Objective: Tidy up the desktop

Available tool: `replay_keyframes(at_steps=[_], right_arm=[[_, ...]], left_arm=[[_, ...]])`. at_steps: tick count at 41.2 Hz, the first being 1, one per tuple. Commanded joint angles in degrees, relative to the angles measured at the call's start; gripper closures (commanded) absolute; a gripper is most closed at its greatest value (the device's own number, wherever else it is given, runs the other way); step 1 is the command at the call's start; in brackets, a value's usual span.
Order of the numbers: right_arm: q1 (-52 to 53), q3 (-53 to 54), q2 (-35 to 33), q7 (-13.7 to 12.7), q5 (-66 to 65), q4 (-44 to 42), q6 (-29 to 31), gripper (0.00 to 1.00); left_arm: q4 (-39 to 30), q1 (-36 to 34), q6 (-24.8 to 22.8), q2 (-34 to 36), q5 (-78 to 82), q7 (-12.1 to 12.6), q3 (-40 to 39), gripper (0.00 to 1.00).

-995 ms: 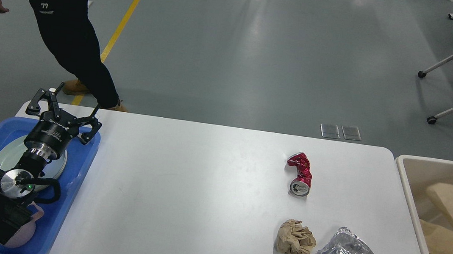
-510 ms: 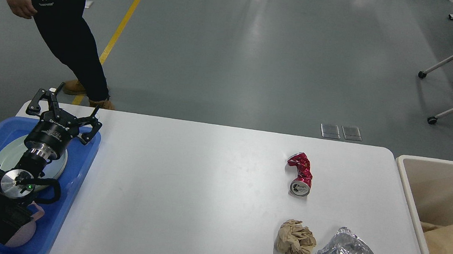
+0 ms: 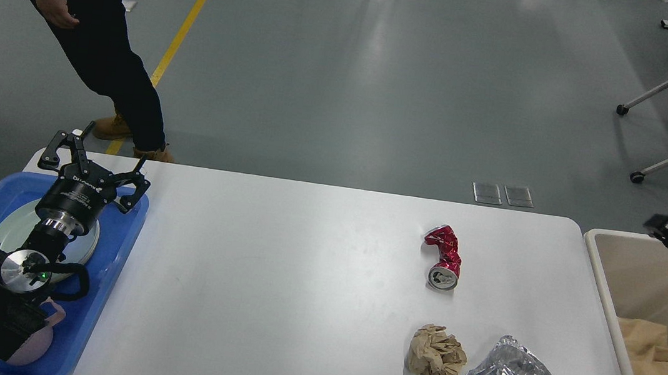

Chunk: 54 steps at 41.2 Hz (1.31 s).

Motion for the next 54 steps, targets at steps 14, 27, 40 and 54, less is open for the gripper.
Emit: replay_keyframes(at_steps=[14,27,40,54], right_arm=[[32.1,-4.7,14.3,0.0,-0.1,12.8,29.3,0.0],[9.8,-3.1,25.6,-0.1,-1.1,8.4,9.6,0.0],[-3.6,-3.1,34.1,0.0,-5.3,-2.4,1.2,0.0],[-14.6,-3.2,37.1,-0.1,-5.3,-16.0,0.7,0.0]], left_arm=[[0.0,0.0,0.0,0.1,0.0,0.0,0.0,0.04],[0.1,0.0,0.0,0.1,0.0,0.0,0.0,0.04],[0.0,0.0,0.0,0.0,0.0,0.0,0.0,0.04],[0.1,0.0,0.0,0.0,0.0,0.0,0.0,0.04]])
